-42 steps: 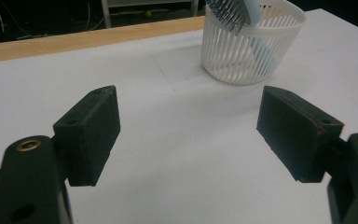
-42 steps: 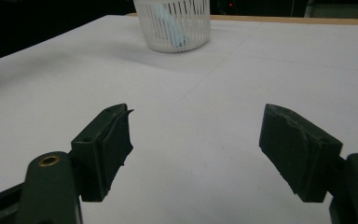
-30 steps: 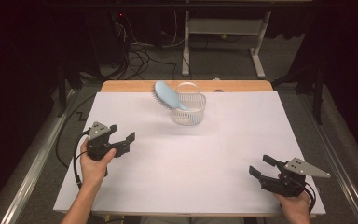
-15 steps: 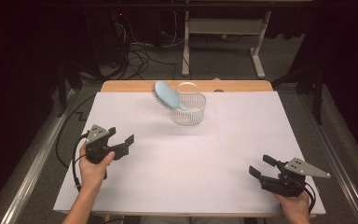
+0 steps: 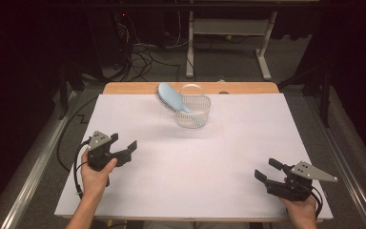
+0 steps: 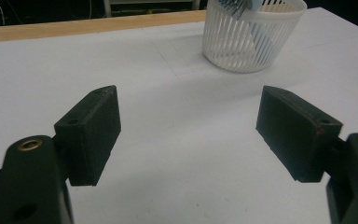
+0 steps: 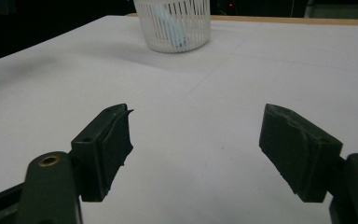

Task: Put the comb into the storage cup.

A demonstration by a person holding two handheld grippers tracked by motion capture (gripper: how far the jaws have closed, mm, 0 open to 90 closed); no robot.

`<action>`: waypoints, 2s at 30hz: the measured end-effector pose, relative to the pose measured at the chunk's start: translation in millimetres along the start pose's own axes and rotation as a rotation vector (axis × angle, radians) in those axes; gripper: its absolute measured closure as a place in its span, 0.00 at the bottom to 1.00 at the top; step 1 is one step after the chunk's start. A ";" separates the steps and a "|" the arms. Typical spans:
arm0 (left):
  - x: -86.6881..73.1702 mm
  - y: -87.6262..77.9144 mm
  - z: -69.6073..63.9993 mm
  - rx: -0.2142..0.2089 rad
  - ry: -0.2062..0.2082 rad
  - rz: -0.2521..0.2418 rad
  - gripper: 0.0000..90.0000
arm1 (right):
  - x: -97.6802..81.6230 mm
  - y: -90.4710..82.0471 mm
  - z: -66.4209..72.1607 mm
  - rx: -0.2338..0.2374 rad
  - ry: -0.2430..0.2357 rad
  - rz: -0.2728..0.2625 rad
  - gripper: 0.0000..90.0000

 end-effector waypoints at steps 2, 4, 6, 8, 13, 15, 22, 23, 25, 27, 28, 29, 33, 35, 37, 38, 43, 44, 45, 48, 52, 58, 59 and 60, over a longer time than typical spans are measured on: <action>-0.8 -0.2 0.3 0.001 0.000 0.000 0.25 | 0.0 0.0 0.1 0.000 0.000 0.000 0.28; -1.7 -0.4 0.5 0.000 -0.001 -0.002 0.25 | 0.0 0.1 0.1 0.000 0.000 0.000 0.28; -2.6 -0.6 0.6 -0.006 -0.009 -0.002 0.25 | 0.0 0.1 0.1 0.000 0.000 0.000 0.28; -3.1 -1.0 1.0 -0.006 -0.014 -0.004 0.25 | 0.0 0.1 0.1 0.000 0.001 0.001 0.28; -4.8 -1.6 1.8 -0.003 -0.016 -0.006 0.25 | 0.0 -0.1 0.0 0.000 0.000 0.000 0.28; -5.7 -1.8 2.2 -0.001 -0.016 -0.008 0.25 | 0.1 -0.1 0.0 0.000 0.000 -0.001 0.28; -7.9 -2.1 3.2 0.002 -0.016 -0.009 0.25 | 0.1 -0.1 -0.1 0.000 0.000 0.000 0.28; -8.4 -2.2 3.3 0.003 -0.015 -0.009 0.25 | 0.0 -0.1 0.0 0.001 0.000 0.000 0.28; -9.1 -2.3 3.6 0.005 -0.014 -0.009 0.25 | 0.1 -0.2 -0.1 0.001 0.000 0.000 0.28; -10.1 -2.2 4.0 0.006 -0.015 -0.010 0.25 | 0.1 -0.2 0.0 0.002 0.000 -0.001 0.28; -10.6 -2.2 4.4 0.007 -0.013 -0.010 0.25 | 0.1 -0.2 0.0 0.001 0.000 0.000 0.28; -10.9 -2.1 4.5 0.008 -0.012 -0.012 0.25 | 0.1 -0.3 0.0 0.001 0.000 0.000 0.28; -12.6 -1.9 5.8 0.014 -0.011 -0.015 0.25 | 0.0 -0.3 -0.1 0.001 0.001 0.000 0.28; -13.2 -2.0 6.3 0.016 -0.011 -0.018 0.25 | 0.0 -0.2 -0.1 0.001 0.001 0.000 0.28; -13.7 -2.2 6.7 0.017 -0.012 -0.019 0.25 | 0.0 -0.3 -0.2 0.001 0.001 0.000 0.28; -14.0 -2.4 7.0 0.018 -0.012 -0.019 0.25 | 0.0 -0.2 -0.2 0.001 0.002 0.000 0.28; -16.1 -2.4 8.8 0.023 -0.013 -0.018 0.25 | 0.1 -0.2 -0.1 0.001 0.001 0.000 0.28; -16.5 -2.4 9.4 0.024 -0.013 -0.018 0.25 | 0.1 -0.3 -0.1 0.001 0.001 0.000 0.28; -16.9 -2.3 9.8 0.025 -0.014 -0.018 0.25 | 0.1 -0.3 -0.2 0.001 0.001 0.000 0.28; -17.9 -2.1 10.8 0.025 -0.012 -0.019 0.25 | 0.1 -0.3 -0.3 0.000 0.001 -0.001 0.28; -19.4 -1.9 11.4 0.027 -0.010 -0.022 0.25 | 0.1 -0.3 -0.2 0.000 0.001 -0.001 0.28; -21.8 -1.0 12.6 0.028 -0.013 -0.020 0.25 | 0.2 -0.3 0.0 0.001 0.000 -0.001 0.28; -22.2 -0.8 12.7 0.029 -0.014 -0.020 0.25 | 0.2 -0.4 -0.1 0.000 0.001 -0.001 0.28; -22.6 -0.6 12.9 0.029 -0.014 -0.020 0.25 | 0.2 -0.4 -0.2 -0.002 0.002 -0.002 0.28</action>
Point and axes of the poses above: each handheld gripper's, and its own axes: y roughly forward along the jaws, x roughly out of its top, z roughly to its left, the point moved 7 cm from there along y, roughly forward along the jaws, and after that the axes turned 12 degrees about -y, right-handed, at the moved point
